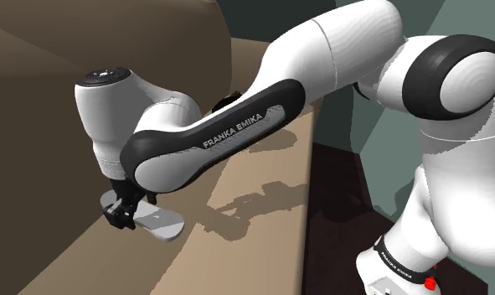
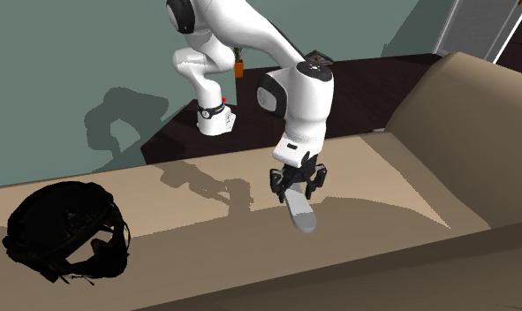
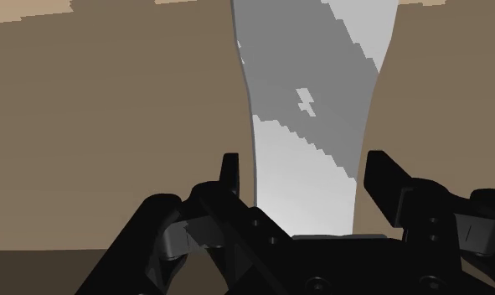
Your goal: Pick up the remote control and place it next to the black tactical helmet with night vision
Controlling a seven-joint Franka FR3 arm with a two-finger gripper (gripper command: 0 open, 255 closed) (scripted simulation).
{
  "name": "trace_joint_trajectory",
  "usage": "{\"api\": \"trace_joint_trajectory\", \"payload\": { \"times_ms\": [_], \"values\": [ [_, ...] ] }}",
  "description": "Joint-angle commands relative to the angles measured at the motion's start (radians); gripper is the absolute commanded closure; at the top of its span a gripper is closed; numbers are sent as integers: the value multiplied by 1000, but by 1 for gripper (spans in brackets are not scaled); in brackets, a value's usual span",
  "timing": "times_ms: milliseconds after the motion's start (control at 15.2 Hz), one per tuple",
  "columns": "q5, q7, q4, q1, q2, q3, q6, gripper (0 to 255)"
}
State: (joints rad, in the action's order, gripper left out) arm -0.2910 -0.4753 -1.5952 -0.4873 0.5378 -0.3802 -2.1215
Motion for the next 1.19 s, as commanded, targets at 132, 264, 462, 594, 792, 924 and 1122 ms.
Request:
{"api": "trace_joint_trajectory", "payload": {
  "times_ms": [132,264,462,594,792,924,1122],
  "values": [
    [12,9,20,3,-22,-7,41,255],
    [17,13,32,4,-32,-10,62,255],
    [25,20,53,4,-46,-14,95,255],
    [29,24,68,5,-54,-16,118,255],
    [36,30,93,5,-65,-19,152,255],
    [40,33,111,4,-71,-21,176,255],
    [45,39,140,3,-79,-24,212,255]
  ]
}}
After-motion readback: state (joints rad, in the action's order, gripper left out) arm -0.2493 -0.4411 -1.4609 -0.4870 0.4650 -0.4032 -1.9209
